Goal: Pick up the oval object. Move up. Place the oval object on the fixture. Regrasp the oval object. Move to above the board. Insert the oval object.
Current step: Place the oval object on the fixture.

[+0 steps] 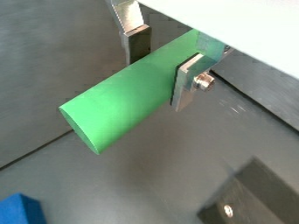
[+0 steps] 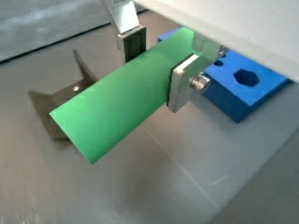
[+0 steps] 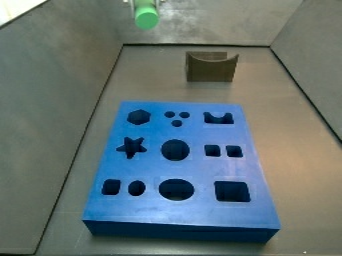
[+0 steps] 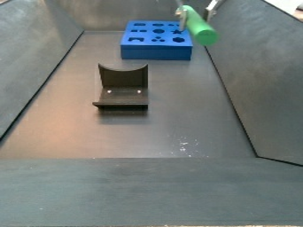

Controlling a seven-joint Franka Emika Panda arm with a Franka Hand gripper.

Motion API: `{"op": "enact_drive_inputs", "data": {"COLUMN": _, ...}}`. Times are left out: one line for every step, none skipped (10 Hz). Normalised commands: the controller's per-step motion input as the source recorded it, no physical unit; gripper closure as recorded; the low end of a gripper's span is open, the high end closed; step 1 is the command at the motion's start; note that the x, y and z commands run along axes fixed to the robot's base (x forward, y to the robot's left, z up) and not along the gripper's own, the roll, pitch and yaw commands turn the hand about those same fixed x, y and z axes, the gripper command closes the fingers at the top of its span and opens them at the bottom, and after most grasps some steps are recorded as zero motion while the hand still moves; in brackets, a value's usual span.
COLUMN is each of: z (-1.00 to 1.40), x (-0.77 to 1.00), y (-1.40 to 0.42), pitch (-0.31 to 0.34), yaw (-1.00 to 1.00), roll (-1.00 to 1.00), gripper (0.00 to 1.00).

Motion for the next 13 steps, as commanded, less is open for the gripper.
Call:
{"op": "enact_drive_inputs", "data": {"z": -0.15, "x": 1.0, "y": 0.11, "pitch": 0.036, "yaw": -0.46, "roll": 0.05, "gripper": 1.0}}
{"op": "enact_drive_inputs", "data": {"z": -0.14, "x": 1.0, "y": 0.11, "pitch": 0.033, "yaw": -0.3, "roll": 0.04, "gripper": 1.0}}
{"op": "enact_drive_inputs", "data": {"z": -0.13, "x": 1.0, "y": 0.1, "pitch": 0.033, "yaw": -0.17, "roll": 0.03, "gripper": 1.0}}
{"op": "enact_drive_inputs", "data": {"z": -0.12, "x": 1.0, "y": 0.09, "pitch": 0.037, "yaw": -0.11, "roll": 0.02, "gripper": 1.0}}
{"op": "enact_drive_inputs", "data": {"z": -0.11, "x": 1.0, "y": 0.08, "pitch": 0.041, "yaw": -0.08, "roll": 0.01, "gripper": 1.0}}
{"op": "enact_drive_inputs", "data": {"z": -0.09, "x": 1.0, "y": 0.08, "pitch": 0.046, "yaw": -0.06, "roll": 0.01, "gripper": 1.0}}
{"op": "enact_drive_inputs", "data": {"z": -0.08, "x": 1.0, "y": 0.07, "pitch": 0.058, "yaw": -0.05, "roll": 0.0, "gripper": 1.0}}
{"op": "enact_drive_inputs", "data": {"z": -0.06, "x": 0.93, "y": 0.06, "pitch": 0.068, "yaw": -0.04, "roll": -0.01, "gripper": 1.0}}
{"op": "enact_drive_inputs", "data": {"z": -0.03, "x": 0.77, "y": 0.04, "pitch": 0.083, "yaw": -0.04, "roll": -0.02, "gripper": 1.0}}
{"op": "enact_drive_inputs", "data": {"z": 0.43, "x": 1.0, "y": 0.24, "pitch": -0.01, "yaw": 0.0, "roll": -1.0, "gripper": 1.0}}
{"op": "enact_drive_inputs", "data": {"z": 0.45, "x": 1.0, "y": 0.25, "pitch": -0.005, "yaw": 0.0, "roll": -1.0, "gripper": 1.0}}
{"op": "enact_drive_inputs", "data": {"z": 0.37, "x": 1.0, "y": 0.23, "pitch": 0.02, "yaw": -0.01, "roll": -1.0, "gripper": 1.0}}
{"op": "enact_drive_inputs", "data": {"z": 0.22, "x": 0.9, "y": 0.16, "pitch": 0.028, "yaw": -0.01, "roll": -1.0, "gripper": 1.0}}
